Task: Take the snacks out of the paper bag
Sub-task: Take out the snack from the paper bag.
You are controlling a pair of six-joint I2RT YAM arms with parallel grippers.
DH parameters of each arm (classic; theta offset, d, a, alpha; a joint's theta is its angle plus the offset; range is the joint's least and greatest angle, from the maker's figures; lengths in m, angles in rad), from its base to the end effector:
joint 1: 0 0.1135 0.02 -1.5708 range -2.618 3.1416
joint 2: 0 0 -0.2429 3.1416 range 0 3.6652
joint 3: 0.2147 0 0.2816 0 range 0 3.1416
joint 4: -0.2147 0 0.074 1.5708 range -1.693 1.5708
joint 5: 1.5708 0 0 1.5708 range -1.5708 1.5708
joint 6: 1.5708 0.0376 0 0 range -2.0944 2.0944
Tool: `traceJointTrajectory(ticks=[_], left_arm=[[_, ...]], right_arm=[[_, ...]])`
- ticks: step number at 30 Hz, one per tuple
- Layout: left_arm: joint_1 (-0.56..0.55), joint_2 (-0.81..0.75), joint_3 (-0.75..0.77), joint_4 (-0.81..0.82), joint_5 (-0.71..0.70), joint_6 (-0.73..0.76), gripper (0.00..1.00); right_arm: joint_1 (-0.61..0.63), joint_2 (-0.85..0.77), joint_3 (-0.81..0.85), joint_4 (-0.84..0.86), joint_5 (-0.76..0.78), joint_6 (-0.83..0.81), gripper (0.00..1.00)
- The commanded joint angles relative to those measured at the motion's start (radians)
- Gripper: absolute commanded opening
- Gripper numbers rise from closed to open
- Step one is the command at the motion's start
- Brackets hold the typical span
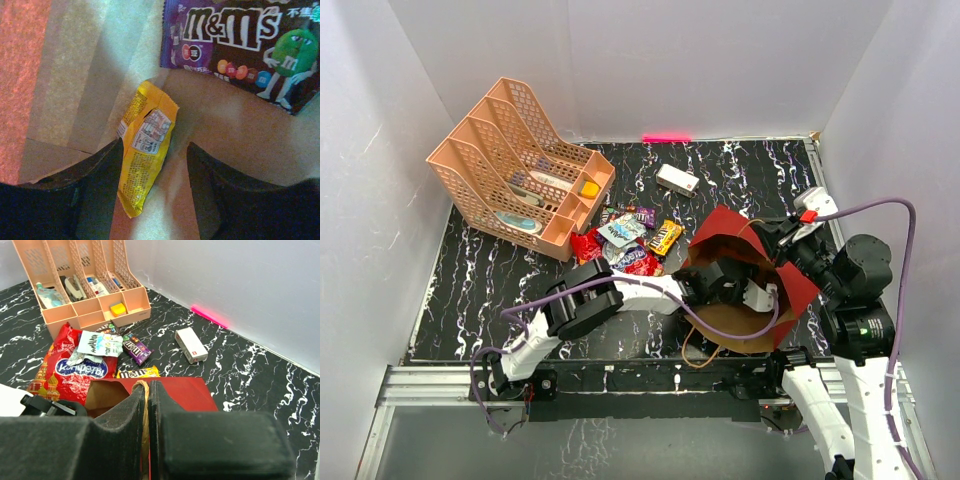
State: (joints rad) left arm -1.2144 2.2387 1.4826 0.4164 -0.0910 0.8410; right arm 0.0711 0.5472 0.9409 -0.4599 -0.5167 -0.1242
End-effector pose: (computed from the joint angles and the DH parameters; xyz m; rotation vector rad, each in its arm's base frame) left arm 0.1835 -0.4832 0.1220 1.6046 1.0405 -0.1654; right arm 0.1484 0.0292 0.3938 -0.5477 1.5479 0.3814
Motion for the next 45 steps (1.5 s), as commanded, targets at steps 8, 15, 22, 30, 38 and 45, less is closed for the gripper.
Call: traceJointTrajectory(ticks=[8,15,22,30,38,45], left_arm=[[-0.017,0.091,0.15,-0.078,-0.11,0.046,0.55],[-0.007,0.143,0.192,-0.093,-0.138,0.055,0.43],[-0.005,0.13,0.189,-0.093,-0.146,0.063,0.24],[-0.004,0.084,0.16,-0.092,-0.138,0.065,0.08],[-0.007,0.042,0.137,-0.101,-0.129,0.063,0.02],[-0.008,0.005,0.113,-0.1,-0.13,0.048,0.0]], right_arm=[[0.001,0.014,0.071,0.045,-0.129,0.009,0.08],[0.002,-0.01,0.062,0.037,-0.123,0.007,0.08],[0.002,-0.009,0.064,0.032,-0.126,0.009,0.08],[0.002,-0.008,0.061,0.033,-0.125,0.012,0.08],[0.002,-0.01,0.059,0.033,-0.121,0.011,0.08],[0.002,-0.015,0.055,0.032,-0.114,0.009,0.08]])
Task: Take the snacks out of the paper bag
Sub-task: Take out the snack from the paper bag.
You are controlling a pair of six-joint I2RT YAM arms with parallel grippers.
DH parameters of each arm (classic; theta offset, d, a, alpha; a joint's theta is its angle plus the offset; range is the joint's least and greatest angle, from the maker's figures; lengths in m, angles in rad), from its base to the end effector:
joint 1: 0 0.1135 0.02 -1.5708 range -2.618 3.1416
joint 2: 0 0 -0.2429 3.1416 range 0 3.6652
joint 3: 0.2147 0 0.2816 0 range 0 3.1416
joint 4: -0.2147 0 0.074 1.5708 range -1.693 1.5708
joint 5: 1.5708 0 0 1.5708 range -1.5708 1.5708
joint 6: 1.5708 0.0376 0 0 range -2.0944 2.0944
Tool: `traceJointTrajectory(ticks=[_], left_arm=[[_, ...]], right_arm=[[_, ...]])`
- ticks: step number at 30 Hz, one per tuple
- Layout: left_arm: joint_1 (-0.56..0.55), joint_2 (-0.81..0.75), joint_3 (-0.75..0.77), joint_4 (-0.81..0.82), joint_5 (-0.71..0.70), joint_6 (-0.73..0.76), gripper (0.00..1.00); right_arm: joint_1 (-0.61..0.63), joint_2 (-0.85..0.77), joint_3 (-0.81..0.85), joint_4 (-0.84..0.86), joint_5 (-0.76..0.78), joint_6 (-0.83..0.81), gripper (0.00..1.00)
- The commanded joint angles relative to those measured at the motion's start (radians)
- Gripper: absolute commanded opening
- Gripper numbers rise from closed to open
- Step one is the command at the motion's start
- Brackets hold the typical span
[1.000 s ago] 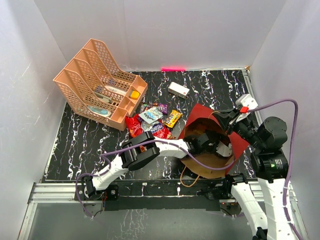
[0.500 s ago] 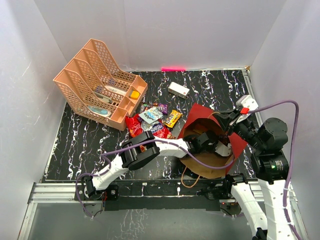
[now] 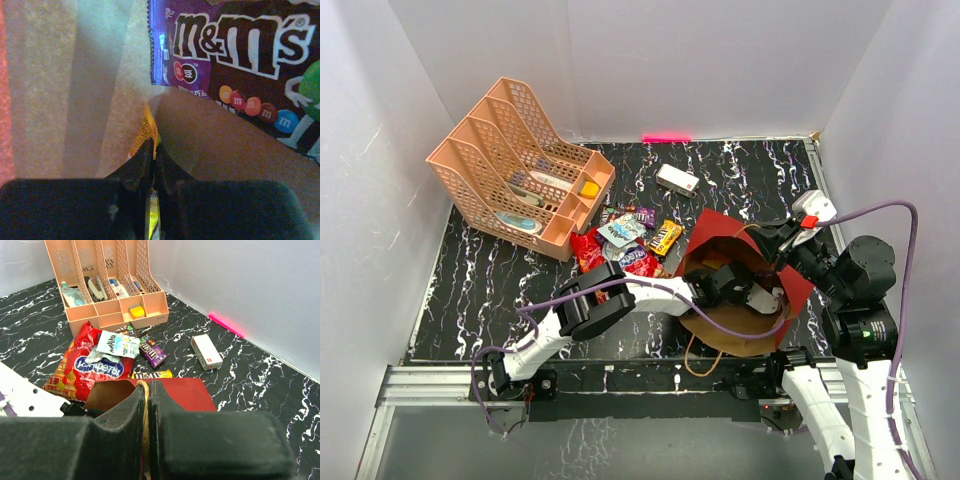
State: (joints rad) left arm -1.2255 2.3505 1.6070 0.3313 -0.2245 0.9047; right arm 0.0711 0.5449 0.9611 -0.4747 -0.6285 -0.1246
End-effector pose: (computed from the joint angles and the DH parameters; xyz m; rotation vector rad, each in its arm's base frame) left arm 0.1891 -0.5009 0.0998 1.6503 1.0796 0.0134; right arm 0.1420 0.0323 0.3994 -0.6310 1.5122 0.4695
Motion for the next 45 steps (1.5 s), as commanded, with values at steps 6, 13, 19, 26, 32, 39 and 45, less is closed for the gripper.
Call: traceJointTrajectory(ticks=[6,13,19,26,32,39,45], left_arm=[[-0.001,-0.14,-0.043,-0.014,0.003,-0.019,0.0],[-0.01,-0.199,-0.089,-0.021,0.005,-0.037,0.0],[-0.023,-0.278,-0.151,-0.031,0.009,-0.063,0.0],[-0.043,-0.42,-0.251,-0.067,0.056,-0.125,0.0],[-0.05,-0.552,-0.331,-0.112,0.112,-0.185,0.0],[-0.064,-0.684,-0.384,-0.165,0.174,-0.218,0.0],[-0.068,-0.813,-0.393,-0.167,0.333,-0.293,0.0]], right_arm=[[0.002,-0.013,0.034,0.047,0.005,0.007,0.08],[0.002,-0.018,0.028,0.05,0.034,0.006,0.08],[0.002,-0.029,0.028,0.051,0.094,0.01,0.08],[0.002,-0.056,0.029,0.049,0.207,0.029,0.08],[0.002,-0.069,0.009,0.063,0.226,0.043,0.08],[0.002,-0.06,0.006,0.067,0.215,0.045,0.08],[0.002,-0.06,-0.004,0.061,0.211,0.045,0.08]])
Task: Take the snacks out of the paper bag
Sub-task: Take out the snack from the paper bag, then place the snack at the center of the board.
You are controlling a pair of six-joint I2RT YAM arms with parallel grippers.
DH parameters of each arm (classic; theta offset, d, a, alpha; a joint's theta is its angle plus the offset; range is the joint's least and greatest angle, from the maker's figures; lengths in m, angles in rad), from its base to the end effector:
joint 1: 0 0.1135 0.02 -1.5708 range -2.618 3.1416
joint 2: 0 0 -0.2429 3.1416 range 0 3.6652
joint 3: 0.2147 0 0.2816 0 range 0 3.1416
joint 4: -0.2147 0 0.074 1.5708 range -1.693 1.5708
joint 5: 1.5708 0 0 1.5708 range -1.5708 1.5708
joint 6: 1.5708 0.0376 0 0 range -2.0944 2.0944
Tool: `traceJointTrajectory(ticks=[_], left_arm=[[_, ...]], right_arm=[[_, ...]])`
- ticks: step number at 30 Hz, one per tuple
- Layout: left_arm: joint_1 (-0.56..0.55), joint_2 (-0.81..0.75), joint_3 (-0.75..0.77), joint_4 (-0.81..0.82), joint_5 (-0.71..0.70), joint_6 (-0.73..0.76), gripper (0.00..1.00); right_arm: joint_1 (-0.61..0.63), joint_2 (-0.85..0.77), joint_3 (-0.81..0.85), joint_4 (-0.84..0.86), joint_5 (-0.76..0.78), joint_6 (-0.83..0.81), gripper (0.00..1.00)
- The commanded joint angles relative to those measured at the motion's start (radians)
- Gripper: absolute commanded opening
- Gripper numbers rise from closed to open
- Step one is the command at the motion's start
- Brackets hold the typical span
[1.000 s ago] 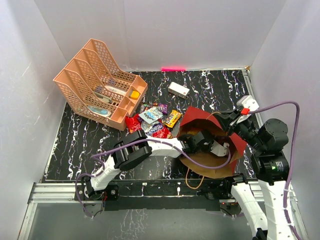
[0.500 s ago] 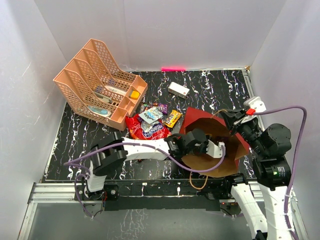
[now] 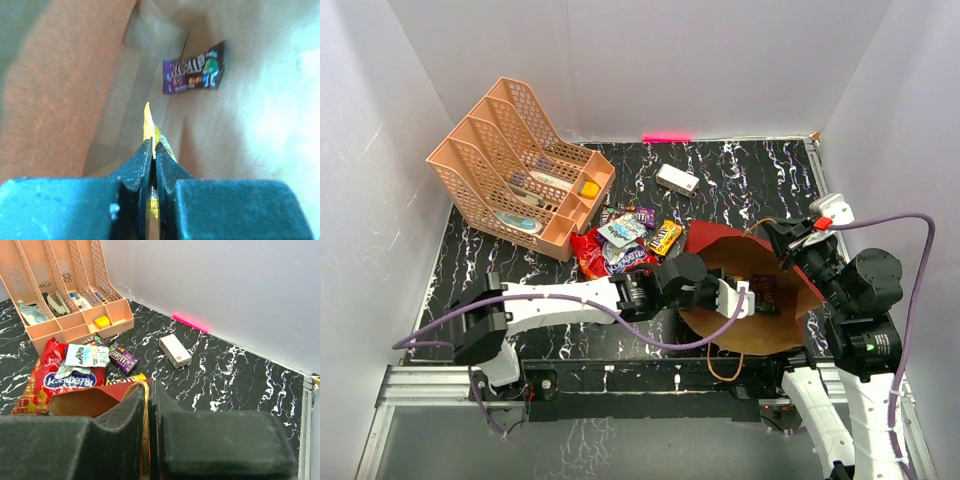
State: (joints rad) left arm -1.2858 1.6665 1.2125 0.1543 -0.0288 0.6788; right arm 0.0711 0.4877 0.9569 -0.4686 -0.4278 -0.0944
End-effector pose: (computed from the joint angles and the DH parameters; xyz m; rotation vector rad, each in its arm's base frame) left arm 0.1201 -0.4060 0.2556 1.5599 1.0652 -0.3904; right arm 0.1305 0.0249 0.4053 -0.4618 1.5100 0.3172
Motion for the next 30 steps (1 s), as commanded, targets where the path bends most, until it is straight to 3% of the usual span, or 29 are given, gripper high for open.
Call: traceJointTrajectory(ticks=[1,9,17,20,25,30], left_arm=[[-0.008,-0.15,0.002,0.015,0.161,-0.082,0.0],[-0.009,-0.33,0.031,0.062,0.261,-0.18,0.0],[-0.008,-0.506,0.012,0.14,0.156,-0.154,0.0],[-0.007,-0.541,-0.029,0.205,0.001,-0.101,0.0],[0.009,-0.535,-0.12,0.455,-0.408,-0.016,0.0],[0.117,-0.499,-0.148,0.465,-0.596,-0.05,0.0]], right_arm=[[0.002,-0.002,0.001,0.052,0.009,0.015,0.08],[0.002,0.0,-0.005,0.045,0.012,0.013,0.08],[0.002,0.002,-0.039,0.058,0.012,0.009,0.08],[0.002,0.01,-0.051,0.072,0.003,0.016,0.08],[0.002,0.02,-0.053,0.067,-0.001,0.016,0.08],[0.001,-0.001,-0.071,0.064,0.009,0.012,0.08]])
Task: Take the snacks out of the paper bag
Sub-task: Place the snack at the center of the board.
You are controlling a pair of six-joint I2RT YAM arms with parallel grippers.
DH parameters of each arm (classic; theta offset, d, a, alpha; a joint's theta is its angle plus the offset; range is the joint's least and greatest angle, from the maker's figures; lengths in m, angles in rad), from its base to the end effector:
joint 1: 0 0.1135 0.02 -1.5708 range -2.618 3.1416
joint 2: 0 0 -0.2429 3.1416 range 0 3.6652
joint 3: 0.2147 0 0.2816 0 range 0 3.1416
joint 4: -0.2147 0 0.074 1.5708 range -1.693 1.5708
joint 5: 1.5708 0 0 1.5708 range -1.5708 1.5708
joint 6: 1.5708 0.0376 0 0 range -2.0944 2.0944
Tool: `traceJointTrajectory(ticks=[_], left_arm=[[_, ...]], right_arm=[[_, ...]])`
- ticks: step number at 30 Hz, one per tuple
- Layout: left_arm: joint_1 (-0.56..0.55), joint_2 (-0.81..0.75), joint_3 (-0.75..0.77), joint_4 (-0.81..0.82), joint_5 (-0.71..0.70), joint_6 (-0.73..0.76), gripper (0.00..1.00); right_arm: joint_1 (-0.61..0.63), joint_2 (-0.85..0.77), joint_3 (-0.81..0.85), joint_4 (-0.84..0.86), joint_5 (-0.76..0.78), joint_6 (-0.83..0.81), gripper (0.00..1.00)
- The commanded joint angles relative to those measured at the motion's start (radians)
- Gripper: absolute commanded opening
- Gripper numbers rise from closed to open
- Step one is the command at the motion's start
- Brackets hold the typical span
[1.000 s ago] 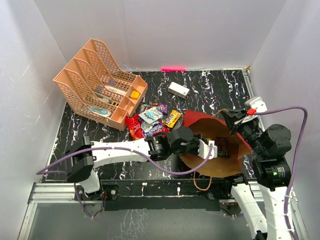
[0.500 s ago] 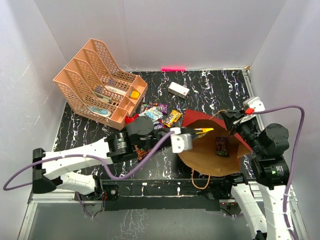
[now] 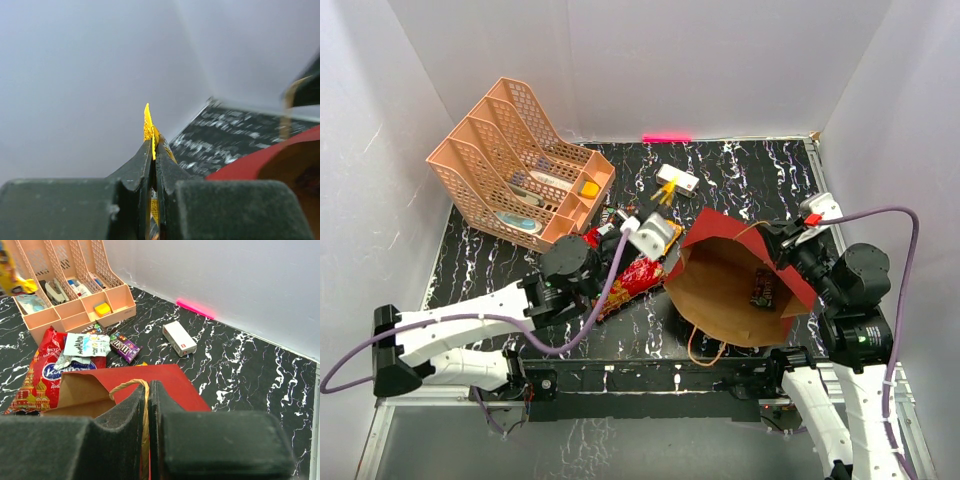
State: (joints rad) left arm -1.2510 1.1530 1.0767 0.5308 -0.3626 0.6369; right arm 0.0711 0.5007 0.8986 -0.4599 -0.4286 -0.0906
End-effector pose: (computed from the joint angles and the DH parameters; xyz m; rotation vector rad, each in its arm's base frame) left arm 0.1065 -0.2791 0.4223 0.7063 0.9130 -0.3426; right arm 0.1438 0.0259 0.3853 -0.4567 1.5726 0.3345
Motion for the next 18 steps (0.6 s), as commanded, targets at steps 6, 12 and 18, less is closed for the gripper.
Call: traceJointTrajectory(ticks=[6,12,18], left_arm=[[0.382,0.069,0.035,-0.231,-0.296,-0.415,0.0],[0.505,0.173,0.08,-0.428,-0.141,-0.539,0.0],[0.522,0.264,0.077,-0.432,-0.131,-0.539,0.0]], right_arm=[[0.002,-0.017,-0.006,0.042,0.014,0.001,0.08],[0.002,-0.024,0.005,0.033,0.009,0.01,0.08],[0.002,-0.033,0.002,0.031,0.006,0.017,0.08]])
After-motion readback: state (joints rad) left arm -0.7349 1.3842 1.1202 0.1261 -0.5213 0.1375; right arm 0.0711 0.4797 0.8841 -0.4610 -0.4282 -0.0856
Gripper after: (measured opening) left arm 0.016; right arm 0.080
